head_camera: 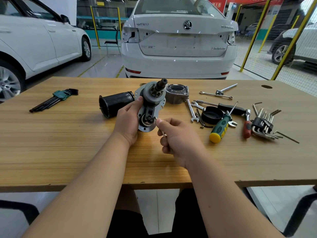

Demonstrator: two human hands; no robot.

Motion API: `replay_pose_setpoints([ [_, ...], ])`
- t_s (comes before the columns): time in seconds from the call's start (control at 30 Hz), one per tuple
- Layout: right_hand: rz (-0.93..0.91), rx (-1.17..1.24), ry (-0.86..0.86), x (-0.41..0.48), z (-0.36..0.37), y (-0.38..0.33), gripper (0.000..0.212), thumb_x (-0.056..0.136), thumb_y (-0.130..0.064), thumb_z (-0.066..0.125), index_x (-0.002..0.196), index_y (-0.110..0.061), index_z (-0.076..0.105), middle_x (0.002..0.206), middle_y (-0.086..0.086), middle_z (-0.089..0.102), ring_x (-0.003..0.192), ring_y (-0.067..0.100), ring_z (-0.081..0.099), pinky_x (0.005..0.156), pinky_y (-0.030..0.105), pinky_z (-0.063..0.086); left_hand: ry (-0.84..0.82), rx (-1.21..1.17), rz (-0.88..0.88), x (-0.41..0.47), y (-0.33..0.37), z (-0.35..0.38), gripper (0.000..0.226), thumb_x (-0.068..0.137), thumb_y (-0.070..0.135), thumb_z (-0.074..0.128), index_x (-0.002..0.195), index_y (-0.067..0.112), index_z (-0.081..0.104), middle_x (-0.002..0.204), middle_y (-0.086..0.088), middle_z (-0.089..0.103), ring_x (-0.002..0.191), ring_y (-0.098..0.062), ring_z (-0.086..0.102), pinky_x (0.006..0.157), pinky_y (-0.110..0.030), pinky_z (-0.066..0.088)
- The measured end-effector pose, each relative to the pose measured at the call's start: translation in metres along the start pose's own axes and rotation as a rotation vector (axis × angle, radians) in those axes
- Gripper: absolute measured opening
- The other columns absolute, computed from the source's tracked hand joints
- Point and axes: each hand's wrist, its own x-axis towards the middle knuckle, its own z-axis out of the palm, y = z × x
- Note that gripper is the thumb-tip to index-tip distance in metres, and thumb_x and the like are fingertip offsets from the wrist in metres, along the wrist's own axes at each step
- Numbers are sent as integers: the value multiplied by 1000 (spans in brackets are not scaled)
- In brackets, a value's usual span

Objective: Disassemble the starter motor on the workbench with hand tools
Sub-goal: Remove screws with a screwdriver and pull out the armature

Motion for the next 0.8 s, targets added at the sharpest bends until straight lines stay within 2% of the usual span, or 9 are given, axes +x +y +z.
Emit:
replay_pose_setpoints([
  [0.07, -80, -268, -31, 5, -12, -12, 21, 91, -32, 66, 75, -18, 61, 66, -4, 58, 45, 7, 43, 42, 22, 37, -20, -15, -22, 1, 2, -1, 26, 99, 29, 50, 96, 13, 71, 97, -12, 74, 93, -25, 69, 80, -39, 54],
  [0.2, -224, -861, -139, 22, -29, -59, 20, 87, -38, 69, 76, -21, 66, 67, -8, 63, 50, 8, 49, 43, 20, 41, -47, -31, -63, 2, 4, -1, 34, 100, 30, 48, 113, 5, 66, 112, -21, 69, 102, -33, 66, 84, -41, 52],
  [0.3, -284, -1190, -233, 33, -22, -88, 20, 85, -40, 69, 72, -27, 65, 67, -11, 63, 51, 1, 54, 49, 20, 40, -81, -6, -63, 3, 5, -3, 38, 101, 30, 45, 119, 2, 63, 113, -22, 67, 97, -29, 67, 81, -38, 52],
  [0.4, -321, -1402, -268, 40, -16, -104, 22, 83, -44, 71, 72, -25, 66, 69, -9, 64, 65, 7, 57, 57, 25, 38, -115, 21, -49, 4, 6, -6, 42, 102, 30, 44, 123, -3, 60, 115, -25, 65, 98, -29, 65, 85, -39, 51],
  [0.5, -369, -1418, -226, 43, -17, -108, 26, 79, -48, 74, 73, -26, 63, 69, -8, 61, 65, 9, 56, 55, 25, 37, -119, 27, -42, 4, 6, -6, 41, 102, 30, 44, 121, -2, 62, 114, -25, 66, 102, -31, 64, 94, -44, 49],
  [0.6, -420, -1370, -241, 41, -22, -99, 27, 83, -51, 68, 71, -28, 61, 68, -8, 58, 63, 11, 53, 55, 25, 36, -107, 6, -41, 3, 5, -7, 35, 102, 30, 44, 112, 5, 66, 109, -19, 69, 100, -28, 66, 92, -42, 50],
  [0.7, -468, -1134, -185, 32, -33, -96, 36, 86, -55, 61, 70, -23, 63, 53, -10, 46, 47, 6, 40, 47, 21, 34, -96, 1, -39, 3, 5, -6, 32, 101, 30, 45, 106, 11, 69, 106, -16, 71, 100, -27, 67, 91, -40, 51],
  [0.8, -520, -885, -82, 20, -40, -85, 36, 92, -47, 58, 67, -22, 58, 44, -14, 45, 39, 2, 36, 38, 13, 30, -77, -1, -40, 2, 4, -5, 31, 101, 31, 46, 104, 12, 70, 107, -17, 71, 102, -28, 67, 89, -39, 52],
])
